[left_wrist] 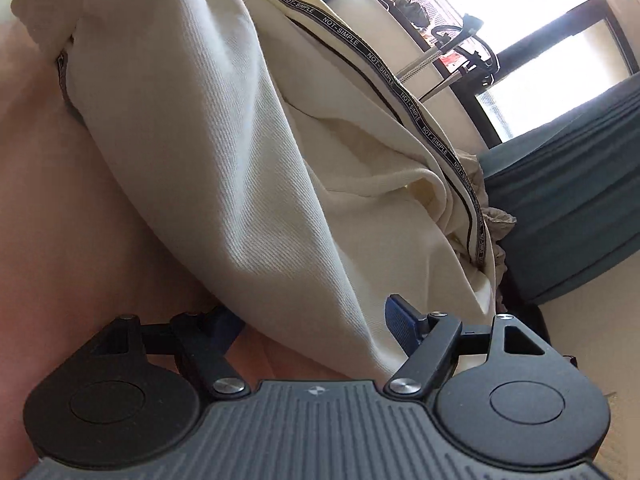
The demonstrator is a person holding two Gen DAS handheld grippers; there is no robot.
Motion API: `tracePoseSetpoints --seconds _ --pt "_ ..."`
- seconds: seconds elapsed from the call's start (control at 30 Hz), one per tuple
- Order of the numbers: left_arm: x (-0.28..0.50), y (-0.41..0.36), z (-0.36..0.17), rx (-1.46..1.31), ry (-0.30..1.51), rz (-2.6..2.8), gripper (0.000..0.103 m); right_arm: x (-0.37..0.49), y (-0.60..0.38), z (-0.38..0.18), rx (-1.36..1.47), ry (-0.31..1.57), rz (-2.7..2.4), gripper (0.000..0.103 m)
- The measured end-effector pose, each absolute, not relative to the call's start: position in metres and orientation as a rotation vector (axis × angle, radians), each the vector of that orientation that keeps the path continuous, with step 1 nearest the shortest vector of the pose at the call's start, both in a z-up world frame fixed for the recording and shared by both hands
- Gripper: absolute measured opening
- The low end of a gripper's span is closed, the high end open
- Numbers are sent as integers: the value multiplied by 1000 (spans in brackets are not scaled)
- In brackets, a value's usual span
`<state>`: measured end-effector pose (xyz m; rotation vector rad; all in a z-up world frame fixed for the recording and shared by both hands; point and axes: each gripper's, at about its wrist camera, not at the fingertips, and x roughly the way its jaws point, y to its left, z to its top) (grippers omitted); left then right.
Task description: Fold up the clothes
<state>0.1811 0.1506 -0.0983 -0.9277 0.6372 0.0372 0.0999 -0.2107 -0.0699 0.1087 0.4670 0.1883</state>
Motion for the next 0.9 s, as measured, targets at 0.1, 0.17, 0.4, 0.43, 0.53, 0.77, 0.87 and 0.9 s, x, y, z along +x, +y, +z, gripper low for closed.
tracePoseSetpoints --seconds 0.1,0.17,0.4,0.43,0.53,0.77,0.87,0.9 --pt "190 154 -103 -965 640 45 63 101 -214 -68 128 460 187 65" --pt "193 156 -105 -963 637 60 50 101 -215 -68 130 452 181 65" --pt "177 160 -91 -988 582 91 19 103 -224 -66 169 441 182 65" --pt "171 160 -85 -991 566 87 18 104 -225 -65 173 440 183 65" --pt "153 164 -65 -1000 521 78 18 105 -229 -64 190 436 183 65" --pt "111 190 -44 -978 544 109 17 105 -239 -59 249 433 186 65" --pt "105 195 -41 -959 588 124 17 105 -246 -58 289 440 185 65" --pt "104 197 -41 -947 605 126 17 106 -249 -58 307 442 182 65"
